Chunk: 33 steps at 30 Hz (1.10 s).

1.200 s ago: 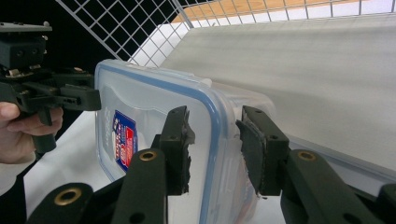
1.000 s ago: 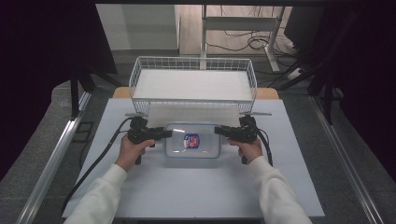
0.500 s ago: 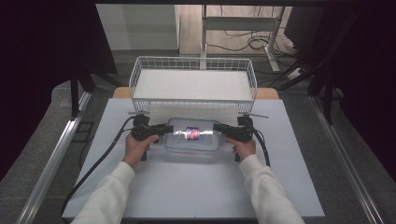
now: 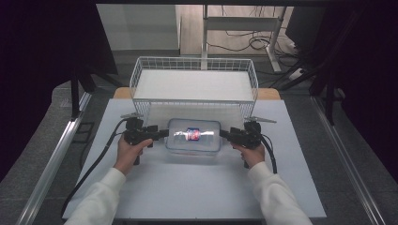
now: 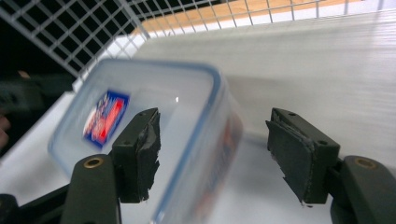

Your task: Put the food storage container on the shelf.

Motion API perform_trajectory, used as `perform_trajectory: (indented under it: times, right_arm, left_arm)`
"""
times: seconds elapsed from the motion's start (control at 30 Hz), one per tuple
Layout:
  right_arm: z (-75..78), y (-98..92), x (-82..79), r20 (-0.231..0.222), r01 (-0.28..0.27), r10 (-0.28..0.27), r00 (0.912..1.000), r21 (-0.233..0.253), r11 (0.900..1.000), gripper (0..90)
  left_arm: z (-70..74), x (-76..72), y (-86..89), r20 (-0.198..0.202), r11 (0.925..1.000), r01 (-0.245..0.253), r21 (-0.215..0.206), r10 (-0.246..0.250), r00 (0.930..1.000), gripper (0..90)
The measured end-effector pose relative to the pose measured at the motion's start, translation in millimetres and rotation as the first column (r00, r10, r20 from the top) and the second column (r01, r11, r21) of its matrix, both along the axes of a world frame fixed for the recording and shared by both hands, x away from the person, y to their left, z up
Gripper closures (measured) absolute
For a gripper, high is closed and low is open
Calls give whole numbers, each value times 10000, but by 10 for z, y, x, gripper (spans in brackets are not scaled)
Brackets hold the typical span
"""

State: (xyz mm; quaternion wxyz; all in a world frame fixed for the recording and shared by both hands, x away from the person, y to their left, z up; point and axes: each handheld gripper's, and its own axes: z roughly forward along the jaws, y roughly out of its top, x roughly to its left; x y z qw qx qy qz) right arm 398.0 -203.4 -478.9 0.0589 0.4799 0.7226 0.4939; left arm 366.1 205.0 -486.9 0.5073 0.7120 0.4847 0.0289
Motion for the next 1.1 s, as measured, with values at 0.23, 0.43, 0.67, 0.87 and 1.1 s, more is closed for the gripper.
perform_trajectory:
  times: [0.23, 0.43, 0.67, 0.87, 1.1]
  right_arm:
    - [97, -89, -647, 1102, -1266, 1531, 9820, -2163, 9681, 600]
    - [66, 68, -944, 1182, -2084, 2576, 9590, -3219, 9235, 850]
    - [-60, 382, -983, 935, -2651, 3326, 9384, -4229, 8666, 887]
    - [-142, 687, -930, 979, -2828, 3696, 9240, -4754, 8330, 888]
    - [-257, 972, -801, 961, -2756, 3725, 9231, -5103, 8147, 887]
  left_arm:
    - [14, -519, 97, 368, 9955, 575, 751, -604, 9975, 249]
    - [14, -858, 43, 508, 9878, 1007, 1188, -1073, 9929, 248]
    - [-25, -1097, -62, 492, 9693, 1428, 2001, -1555, 9866, 246]
    - [-34, -1121, -82, 413, 9680, 1559, 1966, -1670, 9851, 245]
    - [-60, -1125, -103, 371, 9628, 1607, 2173, -1727, 9843, 245]
